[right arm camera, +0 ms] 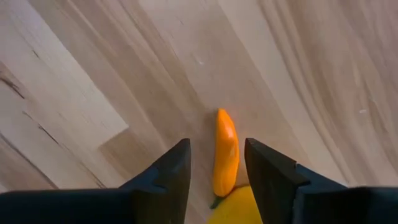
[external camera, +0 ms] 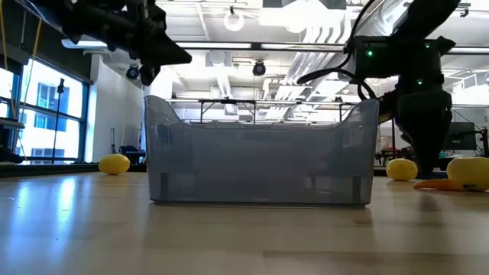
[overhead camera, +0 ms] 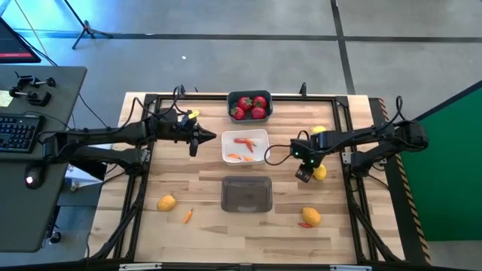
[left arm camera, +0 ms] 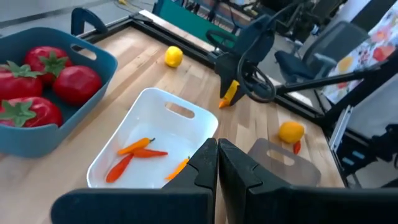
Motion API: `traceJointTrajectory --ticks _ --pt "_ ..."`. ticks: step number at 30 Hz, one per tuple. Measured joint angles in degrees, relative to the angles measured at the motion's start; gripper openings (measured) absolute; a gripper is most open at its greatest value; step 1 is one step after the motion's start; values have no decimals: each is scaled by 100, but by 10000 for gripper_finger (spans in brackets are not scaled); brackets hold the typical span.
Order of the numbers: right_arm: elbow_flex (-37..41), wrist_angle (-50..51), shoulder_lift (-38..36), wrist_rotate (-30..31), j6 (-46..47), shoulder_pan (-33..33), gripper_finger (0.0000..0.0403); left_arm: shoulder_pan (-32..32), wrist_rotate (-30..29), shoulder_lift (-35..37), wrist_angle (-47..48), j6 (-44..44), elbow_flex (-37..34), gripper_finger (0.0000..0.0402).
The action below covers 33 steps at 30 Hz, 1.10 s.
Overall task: Sort produce into baskets
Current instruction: Put the orange chili pepper into the white bin
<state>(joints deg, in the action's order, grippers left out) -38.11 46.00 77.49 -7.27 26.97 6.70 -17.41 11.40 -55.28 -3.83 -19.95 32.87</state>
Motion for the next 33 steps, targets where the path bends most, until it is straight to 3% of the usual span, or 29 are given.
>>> traceJointTrajectory --ticks 10,14,16,26,33 --pt "401 -442 184 -52 -155 4 77 -2 -308 1 -118 48 -287 0" --pt "266 -372 184 -91 -248 4 31 -4 -321 20 -498 -77 -443 0" --pt "33 -457 164 -188 -298 -7 10 -6 -324 20 -672 -160 -529 0" --pt "-1617 -541 153 -224 -26 0 5 -38 -359 21 -768 -245 -598 0" --pt "-2560 -1478 618 -39 304 134 2 -185 -365 21 -1000 -225 -598 0"
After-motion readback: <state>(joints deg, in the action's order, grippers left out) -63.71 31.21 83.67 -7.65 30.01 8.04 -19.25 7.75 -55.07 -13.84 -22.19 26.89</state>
